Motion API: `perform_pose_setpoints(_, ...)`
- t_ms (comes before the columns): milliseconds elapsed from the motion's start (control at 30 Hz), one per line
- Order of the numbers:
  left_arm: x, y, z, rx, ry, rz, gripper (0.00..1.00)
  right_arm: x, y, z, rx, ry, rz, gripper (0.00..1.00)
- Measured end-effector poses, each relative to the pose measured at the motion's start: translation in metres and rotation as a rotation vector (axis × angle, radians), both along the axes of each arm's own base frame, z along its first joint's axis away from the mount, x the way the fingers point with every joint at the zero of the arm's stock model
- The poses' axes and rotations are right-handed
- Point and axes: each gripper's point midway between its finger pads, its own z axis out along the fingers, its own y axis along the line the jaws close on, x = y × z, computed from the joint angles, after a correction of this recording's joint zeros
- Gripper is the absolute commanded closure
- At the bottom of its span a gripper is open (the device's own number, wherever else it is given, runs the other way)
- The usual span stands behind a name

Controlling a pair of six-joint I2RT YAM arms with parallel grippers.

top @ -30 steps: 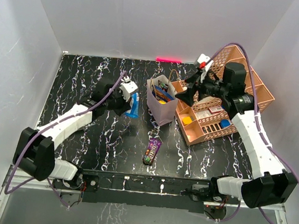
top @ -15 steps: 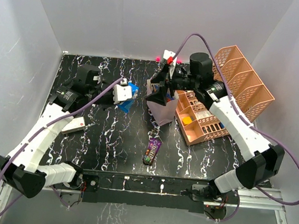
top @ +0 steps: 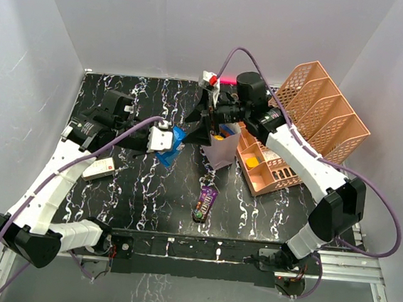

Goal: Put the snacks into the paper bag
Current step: Place the snack in the paper bag.

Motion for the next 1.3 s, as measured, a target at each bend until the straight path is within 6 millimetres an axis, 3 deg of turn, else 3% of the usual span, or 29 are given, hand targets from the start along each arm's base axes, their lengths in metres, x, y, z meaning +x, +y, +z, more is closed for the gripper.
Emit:
perform_pose_setpoints(467,0.000,-0.005,0.002,-0.023,0.008,-0.013,1.00,-0.024,0.010,-0.012,0.049,0.142,0.121,0.34)
perform_pose_setpoints(967,0.011,-0.009,0.002,-0.041,0.019,0.025,1.00,-0.022,0.014,-0.012,0.059,0.168,0.108,0.69)
perform_pose_setpoints(1067,0.013,-0.009,0.001,-0.040,0.020,0.035,0.93,-0.019,0.015,-0.013,0.057,0.159,0.092,0.74)
perform_pose_setpoints(1300,0.017,-0.007,-0.003,-0.036,0.031,0.073,0.61,-0.011,0.014,-0.018,0.041,0.131,0.051,0.82)
